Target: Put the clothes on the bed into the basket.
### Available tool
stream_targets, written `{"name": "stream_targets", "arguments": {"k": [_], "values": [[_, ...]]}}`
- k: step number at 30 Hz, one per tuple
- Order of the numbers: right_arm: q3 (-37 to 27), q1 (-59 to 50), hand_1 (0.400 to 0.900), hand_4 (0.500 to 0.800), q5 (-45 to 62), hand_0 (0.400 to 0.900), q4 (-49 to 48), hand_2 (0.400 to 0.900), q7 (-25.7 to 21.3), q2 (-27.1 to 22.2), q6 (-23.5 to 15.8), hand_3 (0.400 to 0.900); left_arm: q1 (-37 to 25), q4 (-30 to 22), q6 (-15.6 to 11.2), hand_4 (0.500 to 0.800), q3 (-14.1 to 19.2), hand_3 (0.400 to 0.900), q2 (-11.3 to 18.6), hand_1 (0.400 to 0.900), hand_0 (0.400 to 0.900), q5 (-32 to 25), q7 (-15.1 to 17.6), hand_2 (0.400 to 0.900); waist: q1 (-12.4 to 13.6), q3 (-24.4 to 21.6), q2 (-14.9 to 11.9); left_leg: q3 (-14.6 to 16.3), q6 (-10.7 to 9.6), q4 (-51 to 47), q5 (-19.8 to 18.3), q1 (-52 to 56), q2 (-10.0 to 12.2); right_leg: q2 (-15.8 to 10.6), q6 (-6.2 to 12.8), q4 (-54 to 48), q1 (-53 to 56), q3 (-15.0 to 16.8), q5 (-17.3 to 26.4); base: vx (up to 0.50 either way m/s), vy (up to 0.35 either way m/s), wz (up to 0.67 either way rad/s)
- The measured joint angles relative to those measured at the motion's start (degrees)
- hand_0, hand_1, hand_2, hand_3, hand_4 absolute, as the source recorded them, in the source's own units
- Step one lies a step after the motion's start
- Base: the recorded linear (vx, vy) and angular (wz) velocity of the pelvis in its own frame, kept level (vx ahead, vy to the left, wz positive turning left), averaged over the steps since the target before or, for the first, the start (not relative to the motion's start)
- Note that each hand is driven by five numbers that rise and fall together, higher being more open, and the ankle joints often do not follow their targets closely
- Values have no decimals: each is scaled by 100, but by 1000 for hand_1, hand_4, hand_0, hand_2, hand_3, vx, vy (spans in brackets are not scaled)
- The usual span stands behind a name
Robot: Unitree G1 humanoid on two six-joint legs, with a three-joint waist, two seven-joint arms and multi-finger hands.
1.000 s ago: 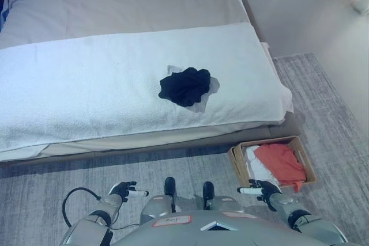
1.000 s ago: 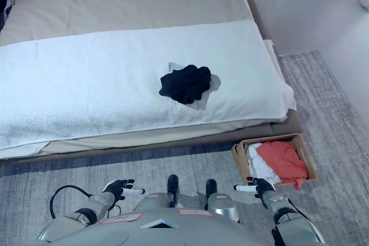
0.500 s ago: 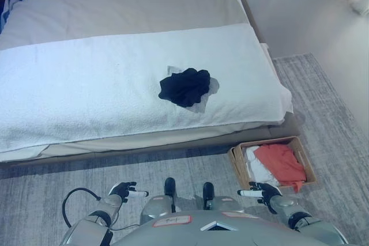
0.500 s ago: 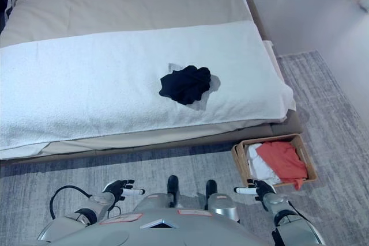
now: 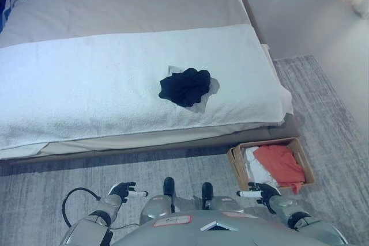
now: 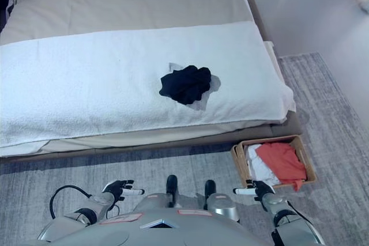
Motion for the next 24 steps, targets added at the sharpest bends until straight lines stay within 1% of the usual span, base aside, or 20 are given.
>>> {"name": "stream_targets", "arguments": {"k": [2,3,4,5,6,7,8,9,10,11,12,14,17,18,19,20,21,22,23,24], "values": [[-1,6,900,800,0,900,6,900,-2,-7,1,900,-38,98,2,800,-1,900,-15,900,900,-2,-1,900,9,50,19,-166,-229,321,40,-164,20,87,-85,11,7,-23,-60,-35,-152,16],[0,-8,900,800,0,900,12,900,-2,-7,-1,900,-141,115,-4,800,-6,900,-16,900,900,-5,-5,900,5,121,-7,-280,-317,519,78,-264,-31,51,-119,-7,45,-18,-82,-46,-140,6],[-5,-59,900,800,0,900,13,900,-3,-16,0,900,-186,129,-7,800,4,900,-24,900,900,-14,-8,900,34,274,-4,-394,-425,810,133,-369,-55,125,-137,22,84,-28,-96,-16,-138,14],[-3,-72,900,800,2,900,13,900,0,-14,-5,900,-292,151,-9,800,4,900,-15,900,900,-50,-6,900,36,422,-69,-513,-635,1090,268,-521,-160,57,-214,24,82,-1,-136,26,-117,19],[4,-89,900,800,2,900,0,900,-1,-15,-18,900,-447,174,-4,800,-10,900,-17,900,900,-51,-8,900,16,508,-176,-655,-792,1349,342,-710,-278,-48,-329,-7,58,-36,-173,64,-90,15],[5,-136,900,800,3,900,-3,900,-9,-35,-17,900,-443,166,-11,800,-10,900,-32,900,900,-51,-20,900,60,539,-185,-589,-802,1508,340,-874,-302,-75,-381,-25,70,-53,-181,83,-54,2],[4,-148,900,800,9,900,-39,900,-9,-84,-23,900,-439,170,-3,800,-8,900,-68,900,900,-51,-33,900,81,585,-169,-507,-750,1552,305,-928,-307,-75,-483,-18,61,-68,-197,104,-32,-8],[4,-147,900,800,14,900,-68,900,-12,-119,-29,900,-405,194,9,800,-8,900,-94,900,900,-51,-36,900,70,602,-144,-410,-697,1522,255,-945,-303,-83,-544,-23,52,-152,-211,139,-11,-16],[2,-183,900,800,16,900,-58,900,-17,-136,-28,900,-373,195,8,800,-8,900,-102,900,900,-51,-39,900,40,616,-114,-380,-674,1370,235,-928,-317,-89,-623,-16,41,-161,-244,160,9,-25],[2,-184,900,800,16,900,-55,900,-19,-146,-21,900,-370,190,3,800,-8,900,-104,900,900,-51,-40,900,29,640,-95,-380,-673,1132,234,-899,-333,-98,-644,-7,27,-152,-257,172,29,-37],[2,-188,900,800,16,900,-59,900,-19,-160,-19,900,-364,189,-5,800,-8,900,-107,900,900,-51,-37,900,36,659,-69,-388,-674,796,230,-871,-314,-98,-644,-4,-23,-103,-257,184,46,-46],[-5,-285,900,800,16,900,-60,900,-26,-198,-19,900,-366,167,-6,800,-10,900,-130,900,900,-53,-35,900,82,782,-18,-409,-671,152,232,-862,-210,-89,-645,-19,-54,113,-255,224,79,-52],[-8,-297,900,800,19,900,-53,900,-22,-285,-32,900,-210,166,-2,800,1,900,-188,900,900,-54,-35,900,237,786,150,-355,-677,28,188,-839,50,7,-632,-30,-31,472,-260,333,189,-67],[-10,-325,900,800,20,900,-22,900,-11,-328,-38,900,-133,169,11,800,27,900,-226,900,900,-54,-37,900,288,753,241,-390,-630,89,75,-720,147,44,-548,-28,-9,624,-273,372,222,-50],[-9,-324,900,800,22,900,-6,900,-19,-358,-50,900,-60,174,6,800,40,900,-243,900,900,-54,-43,900,331,710,288,-322,-519,110,128,-641,141,29,-468,-35,38,794,-324,448,306,-35],[6,-305,900,800,23,900,-6,900,12,-347,-57,900,-38,192,11,800,76,900,-231,900,900,-55,-40,900,319,672,226,-197,-508,213,72,-662,44,-47,-256,-23,65,831,-378,303,219,-32],[-10,-271,900,800,25,900,9,900,23,-307,-51,900,-41,187,1,800,75,900,-184,900,900,-54,-42,900,305,626,124,-104,-403,302,61,-653,-90,-198,-164,37,84,902,-458,302,219,-33],[-8,-228,900,800,26,900,18,900,42,-257,-44,900,-96,173,1,800,72,900,-135,900,900,-53,-14,900,309,584,50,-1,-237,390,11,-649,-185,-298,46,375,-59,976,-579,256,205,-31],[-7,-218,900,800,26,900,19,900,52,-177,-38,900,-123,145,-6,800,70,900,-58,900,900,-52,-16,900,309,542,-33,73,-120,425,-21,-644,-239,-347,180,772,-242,1024,-683,231,212,-19],[-10,-154,900,800,28,900,75,900,91,-70,-34,900,-246,124,-11,800,66,900,56,900,900,-53,-17,900,292,467,-213,113,68,454,-145,-624,-387,-429,301,1205,-456,1097,-679,229,211,-18]]}}
